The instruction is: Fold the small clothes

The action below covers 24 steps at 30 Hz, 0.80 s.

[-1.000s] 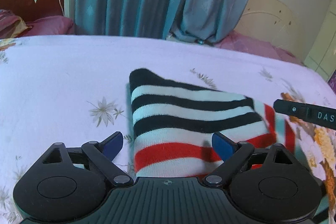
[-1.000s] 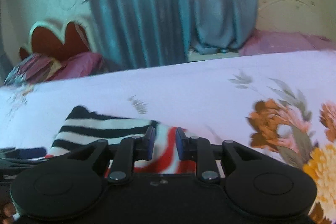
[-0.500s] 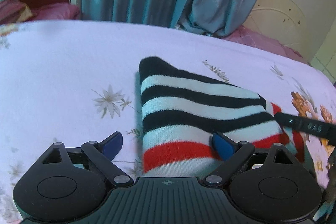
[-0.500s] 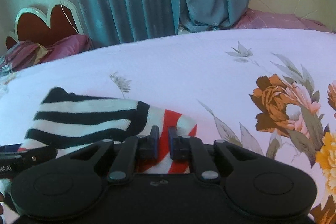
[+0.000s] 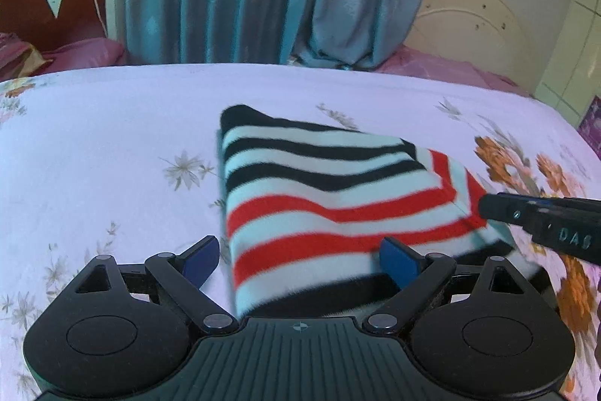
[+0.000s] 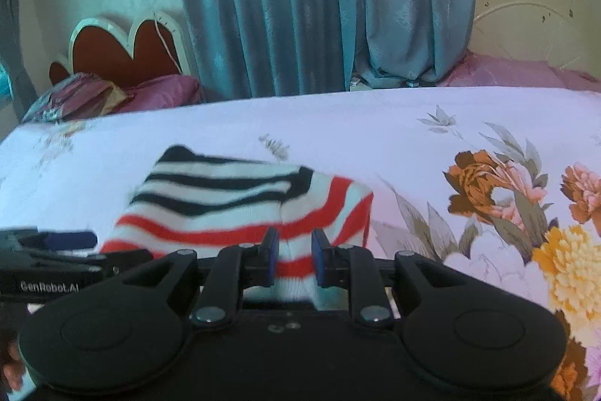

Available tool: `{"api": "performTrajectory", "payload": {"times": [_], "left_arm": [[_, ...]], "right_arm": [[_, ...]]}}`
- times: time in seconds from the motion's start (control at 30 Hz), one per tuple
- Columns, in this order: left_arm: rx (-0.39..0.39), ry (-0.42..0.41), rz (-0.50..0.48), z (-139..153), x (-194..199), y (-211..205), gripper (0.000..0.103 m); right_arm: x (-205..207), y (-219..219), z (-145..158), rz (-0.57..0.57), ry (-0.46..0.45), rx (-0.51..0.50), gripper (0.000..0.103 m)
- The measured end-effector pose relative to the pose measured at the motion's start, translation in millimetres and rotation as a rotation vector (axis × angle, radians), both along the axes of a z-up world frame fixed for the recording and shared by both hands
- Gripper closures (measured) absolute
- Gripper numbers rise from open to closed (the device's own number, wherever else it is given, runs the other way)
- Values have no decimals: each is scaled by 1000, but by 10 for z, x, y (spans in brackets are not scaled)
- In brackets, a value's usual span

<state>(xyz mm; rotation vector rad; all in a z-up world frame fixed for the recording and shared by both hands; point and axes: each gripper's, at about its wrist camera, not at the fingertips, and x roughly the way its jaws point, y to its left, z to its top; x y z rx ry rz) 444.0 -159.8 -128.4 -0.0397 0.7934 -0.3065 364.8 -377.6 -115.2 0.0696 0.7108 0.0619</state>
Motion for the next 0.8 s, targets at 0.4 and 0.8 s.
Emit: {"api": "performTrajectory", "payload": {"times": [0.4,0.8], "left_arm": [[-21,19,5,-31,-202,63,12],[-25,77,-55,-96,-727,262,12]], "right_arm": [[-280,-141,-152,-62,35,-40,84],[-883,-142,-77,-47,65,34,83]]}}
